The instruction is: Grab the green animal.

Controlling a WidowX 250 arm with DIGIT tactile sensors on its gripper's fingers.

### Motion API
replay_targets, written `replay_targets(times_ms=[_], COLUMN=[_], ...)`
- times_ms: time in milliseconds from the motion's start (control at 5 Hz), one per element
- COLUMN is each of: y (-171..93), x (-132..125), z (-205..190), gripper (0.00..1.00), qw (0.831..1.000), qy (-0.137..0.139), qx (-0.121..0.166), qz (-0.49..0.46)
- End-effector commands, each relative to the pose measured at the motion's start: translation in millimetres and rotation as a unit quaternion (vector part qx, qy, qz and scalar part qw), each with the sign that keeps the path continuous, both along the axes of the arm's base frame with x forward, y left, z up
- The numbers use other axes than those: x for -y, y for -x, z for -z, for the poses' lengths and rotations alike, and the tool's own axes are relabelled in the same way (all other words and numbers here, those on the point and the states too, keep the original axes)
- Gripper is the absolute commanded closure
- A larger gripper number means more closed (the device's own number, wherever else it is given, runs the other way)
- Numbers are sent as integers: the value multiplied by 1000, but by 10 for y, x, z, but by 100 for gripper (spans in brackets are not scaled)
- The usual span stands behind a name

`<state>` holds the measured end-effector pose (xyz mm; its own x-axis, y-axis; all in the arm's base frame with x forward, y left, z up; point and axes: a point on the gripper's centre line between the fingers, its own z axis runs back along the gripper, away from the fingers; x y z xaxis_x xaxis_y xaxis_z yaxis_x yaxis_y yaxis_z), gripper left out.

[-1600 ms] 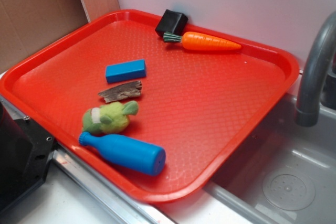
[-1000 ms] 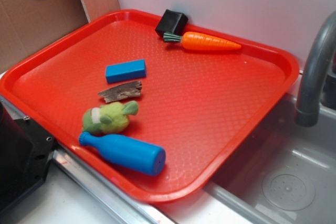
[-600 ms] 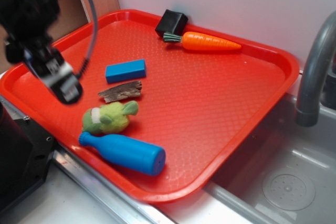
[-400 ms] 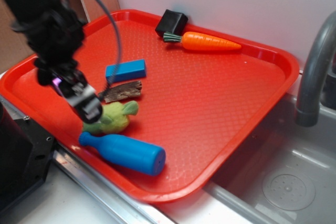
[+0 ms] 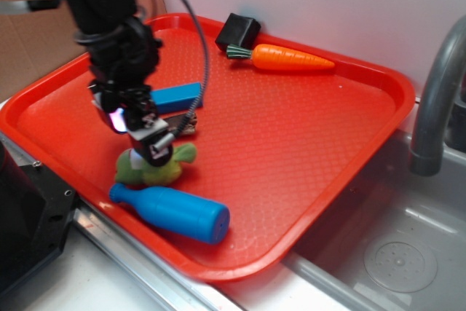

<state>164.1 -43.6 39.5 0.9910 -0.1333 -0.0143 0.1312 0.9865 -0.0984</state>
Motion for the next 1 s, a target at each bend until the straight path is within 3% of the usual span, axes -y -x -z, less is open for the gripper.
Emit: replay_targets(times_ms=[0,200,400,600,800], y=[-61,33,129,91,311], x=[168,184,133,90,278], z=[117,-73,-314,-407,-196], gripper=[0,0,0,0,0], qw=[998,997,997,996,997], qy=[-9,-5,-28,4,7], qx=[5,33,45,75,58], qz=[66,70,51,42,57])
